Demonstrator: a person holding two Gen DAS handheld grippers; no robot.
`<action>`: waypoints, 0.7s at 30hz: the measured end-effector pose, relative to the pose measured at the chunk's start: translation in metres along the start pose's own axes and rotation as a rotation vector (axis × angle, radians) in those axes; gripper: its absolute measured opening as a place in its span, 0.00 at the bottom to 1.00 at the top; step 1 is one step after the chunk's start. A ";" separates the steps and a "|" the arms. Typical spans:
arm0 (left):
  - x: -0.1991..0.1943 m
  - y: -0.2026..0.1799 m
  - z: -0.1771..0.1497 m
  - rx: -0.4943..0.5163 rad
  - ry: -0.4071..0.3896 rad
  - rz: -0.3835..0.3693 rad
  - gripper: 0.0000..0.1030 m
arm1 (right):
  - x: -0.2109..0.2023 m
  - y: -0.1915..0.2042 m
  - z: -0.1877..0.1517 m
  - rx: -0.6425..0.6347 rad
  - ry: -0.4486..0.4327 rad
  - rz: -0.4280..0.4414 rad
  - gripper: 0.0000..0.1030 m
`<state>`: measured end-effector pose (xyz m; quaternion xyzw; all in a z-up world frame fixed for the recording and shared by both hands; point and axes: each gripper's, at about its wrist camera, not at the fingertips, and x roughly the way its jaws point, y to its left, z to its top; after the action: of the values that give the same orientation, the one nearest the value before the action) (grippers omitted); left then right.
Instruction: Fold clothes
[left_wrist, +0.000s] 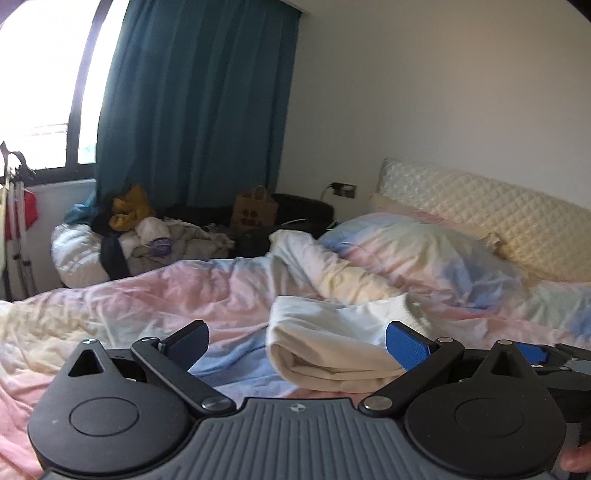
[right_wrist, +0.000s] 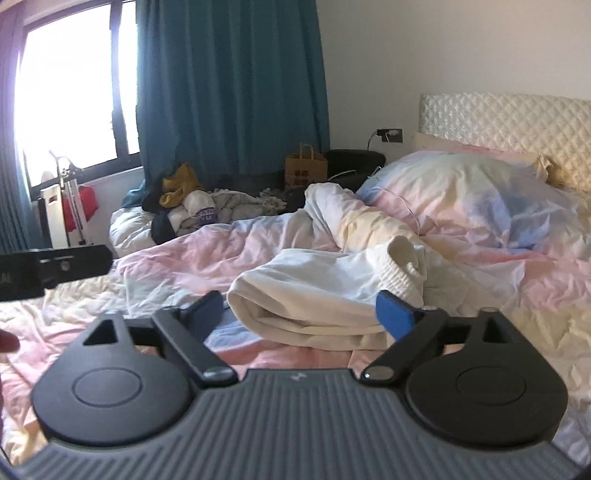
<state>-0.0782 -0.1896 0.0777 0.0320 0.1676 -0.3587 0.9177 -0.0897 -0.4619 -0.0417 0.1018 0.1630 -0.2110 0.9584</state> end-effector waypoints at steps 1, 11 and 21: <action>0.003 0.000 -0.001 0.008 0.002 0.008 1.00 | 0.005 -0.001 -0.003 0.006 0.019 -0.007 0.89; 0.033 -0.004 -0.014 0.027 0.058 0.010 1.00 | 0.030 -0.004 -0.019 0.026 0.069 -0.059 0.89; 0.042 0.004 -0.016 0.012 0.075 0.045 1.00 | 0.034 -0.002 -0.020 0.013 0.070 -0.073 0.89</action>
<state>-0.0510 -0.2109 0.0481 0.0548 0.1988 -0.3377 0.9184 -0.0669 -0.4714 -0.0723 0.1094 0.1986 -0.2433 0.9431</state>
